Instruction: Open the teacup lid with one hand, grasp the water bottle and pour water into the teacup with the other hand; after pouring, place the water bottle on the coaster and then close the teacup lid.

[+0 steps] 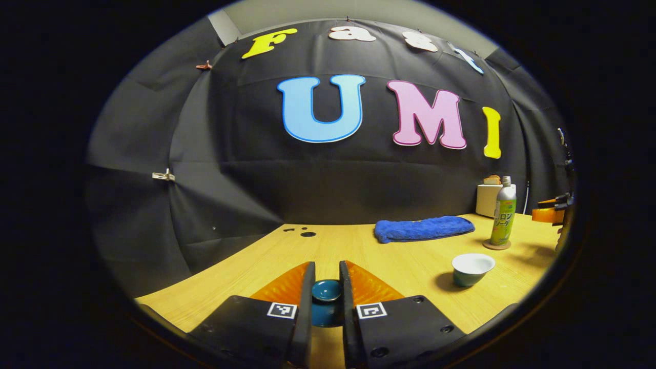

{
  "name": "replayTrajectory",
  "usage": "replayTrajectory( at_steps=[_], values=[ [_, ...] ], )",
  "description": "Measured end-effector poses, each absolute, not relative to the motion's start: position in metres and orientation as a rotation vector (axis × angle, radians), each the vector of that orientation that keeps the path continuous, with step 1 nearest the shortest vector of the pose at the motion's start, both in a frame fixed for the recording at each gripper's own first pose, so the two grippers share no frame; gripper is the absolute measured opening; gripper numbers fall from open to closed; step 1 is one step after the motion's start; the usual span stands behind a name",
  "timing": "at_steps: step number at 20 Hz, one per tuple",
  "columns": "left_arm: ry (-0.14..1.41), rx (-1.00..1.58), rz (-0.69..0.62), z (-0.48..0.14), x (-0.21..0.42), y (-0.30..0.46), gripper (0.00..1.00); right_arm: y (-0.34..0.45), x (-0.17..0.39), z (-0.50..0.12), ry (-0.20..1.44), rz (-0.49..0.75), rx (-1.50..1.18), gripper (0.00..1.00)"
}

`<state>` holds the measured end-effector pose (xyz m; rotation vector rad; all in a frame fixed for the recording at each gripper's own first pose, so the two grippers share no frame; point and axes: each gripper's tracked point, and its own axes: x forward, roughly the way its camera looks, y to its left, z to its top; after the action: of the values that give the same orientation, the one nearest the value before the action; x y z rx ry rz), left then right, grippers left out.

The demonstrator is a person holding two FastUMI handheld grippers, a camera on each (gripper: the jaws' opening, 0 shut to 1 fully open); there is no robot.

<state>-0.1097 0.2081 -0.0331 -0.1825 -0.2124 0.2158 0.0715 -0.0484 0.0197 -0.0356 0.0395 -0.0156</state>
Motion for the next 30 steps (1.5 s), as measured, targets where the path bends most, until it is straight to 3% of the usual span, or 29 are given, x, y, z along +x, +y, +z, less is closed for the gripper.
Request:
replayTrajectory(
  at_steps=[7, 13, 30],
  values=[
    [-0.302, -0.165, 0.032, 0.039, -0.097, 0.12, 0.28, -0.056, 0.053, 0.023, -0.021, -0.073, -0.1, 0.98],
    [-0.257, -0.122, -0.069, 0.043, -0.065, 0.052, 0.28, -0.046, 0.054, 0.001, 0.036, -0.056, -0.137, 0.98],
    [-0.112, -0.071, -0.095, 0.014, -0.007, 0.0, 0.31, -0.048, 0.06, 0.002, 0.0, -0.064, -0.005, 0.99]
  ],
)
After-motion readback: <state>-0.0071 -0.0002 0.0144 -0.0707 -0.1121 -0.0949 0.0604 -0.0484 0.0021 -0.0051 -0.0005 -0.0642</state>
